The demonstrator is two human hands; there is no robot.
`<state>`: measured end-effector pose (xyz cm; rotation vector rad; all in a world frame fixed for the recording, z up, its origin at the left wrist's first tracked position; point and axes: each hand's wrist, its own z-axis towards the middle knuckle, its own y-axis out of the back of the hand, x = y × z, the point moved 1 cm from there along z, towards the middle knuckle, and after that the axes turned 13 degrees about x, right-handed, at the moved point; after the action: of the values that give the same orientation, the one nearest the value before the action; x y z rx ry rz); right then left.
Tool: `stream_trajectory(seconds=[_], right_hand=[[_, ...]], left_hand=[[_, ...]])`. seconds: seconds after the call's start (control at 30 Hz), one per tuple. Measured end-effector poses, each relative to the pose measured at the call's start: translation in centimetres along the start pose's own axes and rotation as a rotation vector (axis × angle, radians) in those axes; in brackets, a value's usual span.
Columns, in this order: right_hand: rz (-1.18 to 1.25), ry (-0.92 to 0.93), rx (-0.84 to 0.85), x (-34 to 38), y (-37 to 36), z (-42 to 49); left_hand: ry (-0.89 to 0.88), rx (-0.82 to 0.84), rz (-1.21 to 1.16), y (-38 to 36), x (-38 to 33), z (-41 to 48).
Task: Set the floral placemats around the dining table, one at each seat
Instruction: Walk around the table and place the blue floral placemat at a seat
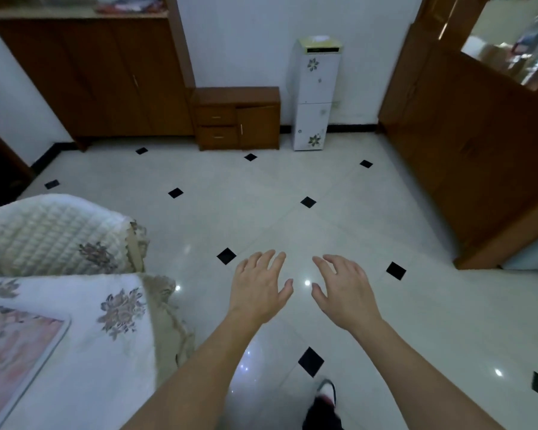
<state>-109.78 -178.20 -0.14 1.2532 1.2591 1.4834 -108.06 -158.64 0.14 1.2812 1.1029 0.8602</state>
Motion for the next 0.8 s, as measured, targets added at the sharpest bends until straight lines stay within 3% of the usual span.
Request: stream_trajectory(seconds=[0.53,0.8], right_hand=[[0.074,0.346,0.091,0.4,-2.9,36.0],[0.072,0.584,0.139,5.1,-3.3,49.0]], left_hand=[[0.311,0.032,0.063,3.4,14.4,26.5],[0.550,-0.042,0.042,6.2,22.0,31.6]])
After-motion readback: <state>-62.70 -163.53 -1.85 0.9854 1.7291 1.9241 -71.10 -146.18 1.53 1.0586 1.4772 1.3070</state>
